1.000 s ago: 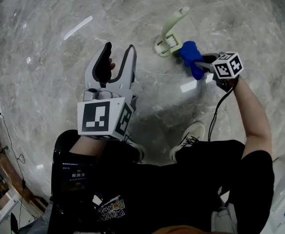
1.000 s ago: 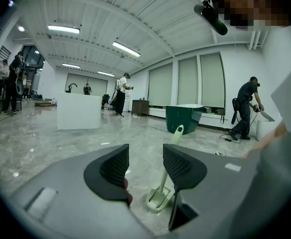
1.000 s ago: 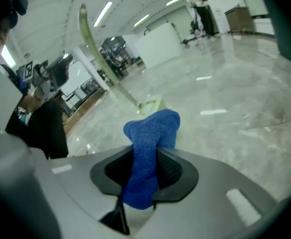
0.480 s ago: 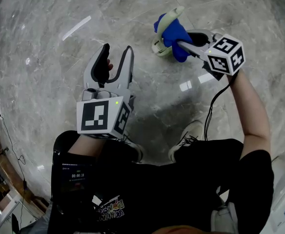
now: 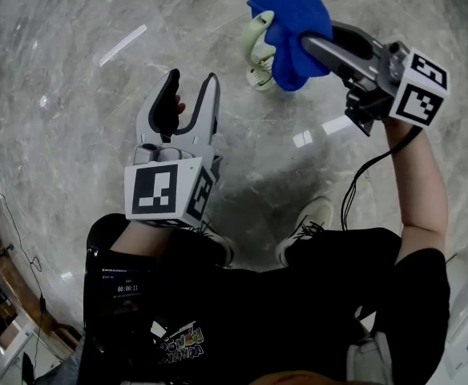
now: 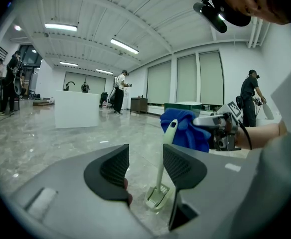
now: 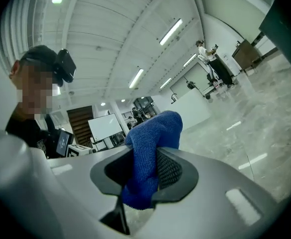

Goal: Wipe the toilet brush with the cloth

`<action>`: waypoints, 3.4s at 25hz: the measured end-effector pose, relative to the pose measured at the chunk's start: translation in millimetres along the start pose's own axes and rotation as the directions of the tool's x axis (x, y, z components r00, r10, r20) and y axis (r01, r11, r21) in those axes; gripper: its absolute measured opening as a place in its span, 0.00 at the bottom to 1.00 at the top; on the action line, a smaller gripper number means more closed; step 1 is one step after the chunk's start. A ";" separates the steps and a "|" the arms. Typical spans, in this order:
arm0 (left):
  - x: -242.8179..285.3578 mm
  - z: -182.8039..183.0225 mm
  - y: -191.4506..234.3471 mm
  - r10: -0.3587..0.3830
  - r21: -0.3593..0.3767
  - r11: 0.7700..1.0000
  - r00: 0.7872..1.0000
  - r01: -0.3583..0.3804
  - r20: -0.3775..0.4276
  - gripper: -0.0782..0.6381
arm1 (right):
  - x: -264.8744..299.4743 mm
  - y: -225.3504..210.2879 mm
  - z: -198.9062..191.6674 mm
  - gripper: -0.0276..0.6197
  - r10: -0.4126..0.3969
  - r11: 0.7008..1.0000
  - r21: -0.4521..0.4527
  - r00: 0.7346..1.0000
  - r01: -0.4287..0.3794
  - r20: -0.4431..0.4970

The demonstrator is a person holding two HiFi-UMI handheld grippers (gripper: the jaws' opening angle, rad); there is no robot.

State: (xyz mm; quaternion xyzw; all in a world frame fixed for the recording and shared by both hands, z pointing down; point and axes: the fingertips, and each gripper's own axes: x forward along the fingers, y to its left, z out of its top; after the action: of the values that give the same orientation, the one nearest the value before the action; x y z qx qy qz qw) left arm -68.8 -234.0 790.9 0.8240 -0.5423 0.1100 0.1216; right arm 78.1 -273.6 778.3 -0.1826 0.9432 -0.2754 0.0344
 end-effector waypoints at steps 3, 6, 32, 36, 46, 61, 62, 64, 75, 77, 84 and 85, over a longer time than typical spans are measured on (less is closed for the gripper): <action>-0.4 -2.2 -2.7 0.001 0.003 1.000 1.000 -0.001 0.000 0.41 | -9.3 13.0 23.7 0.22 0.030 0.999 -0.047 0.998 -0.027 0.062; 0.1 -3.5 -3.8 0.002 0.004 1.000 1.000 -0.002 -0.002 0.41 | -15.1 13.4 34.8 0.22 0.024 0.997 -0.082 0.996 -0.017 0.090; -24.8 -12.7 -1.1 0.000 -0.002 1.000 1.000 0.000 -0.029 0.41 | 76.8 -197.0 -197.3 0.22 -0.602 0.593 -0.791 0.571 -0.148 -0.558; -28.5 -16.7 2.8 0.013 -0.021 1.000 0.999 -0.013 -0.033 0.41 | 94.4 -195.4 -206.4 0.22 -0.613 0.561 -0.803 0.550 -0.203 -0.567; -24.1 -7.3 7.5 -0.021 -0.062 0.998 0.999 0.019 -0.026 0.41 | -10.9 -257.5 -204.4 0.22 -0.721 0.667 -0.708 0.436 0.231 -0.538; -13.2 -10.9 -8.5 -0.033 -0.041 0.999 0.998 0.031 -0.049 0.41 | -34.8 -77.4 -326.1 0.22 -0.143 0.937 -0.256 0.407 -0.238 -0.902; -12.7 -10.7 -9.0 -0.032 -0.039 0.999 0.998 0.030 -0.050 0.41 | -19.2 -65.7 -326.9 0.22 -0.105 0.936 -0.236 0.434 -0.260 -0.895; -11.5 -10.8 -9.5 -0.030 -0.032 0.999 0.998 0.028 -0.049 0.41 | 9.8 -49.0 -323.9 0.22 -0.047 0.936 -0.211 0.494 -0.282 -0.868; -10.7 -12.8 -9.5 -0.032 -0.023 0.999 0.998 0.030 -0.045 0.41 | -58.1 -129.4 -301.8 0.22 -0.210 0.968 -0.250 0.522 -0.006 -0.827; -11.9 -12.8 -8.2 -0.031 -0.022 0.999 0.999 0.030 -0.044 0.41 | -85.9 -160.2 -285.4 0.22 -0.299 0.952 -0.286 0.510 0.106 -0.807; -12.2 -14.2 -7.8 -0.028 -0.016 0.999 0.999 0.028 -0.047 0.41 | -71.4 -224.3 -234.8 0.22 -0.548 0.835 -0.389 0.539 0.389 -0.640; -12.1 -14.4 -8.1 -0.029 -0.015 1.000 0.998 0.028 -0.048 0.41 | -57.3 -223.1 -233.5 0.22 -0.541 0.840 -0.382 0.556 0.384 -0.631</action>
State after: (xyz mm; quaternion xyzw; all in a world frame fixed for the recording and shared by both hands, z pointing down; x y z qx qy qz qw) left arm -66.7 -215.8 800.1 0.8278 -0.5284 0.1241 0.1420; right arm 165.5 -308.8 1092.4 -0.3050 0.8194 -0.2270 -0.4289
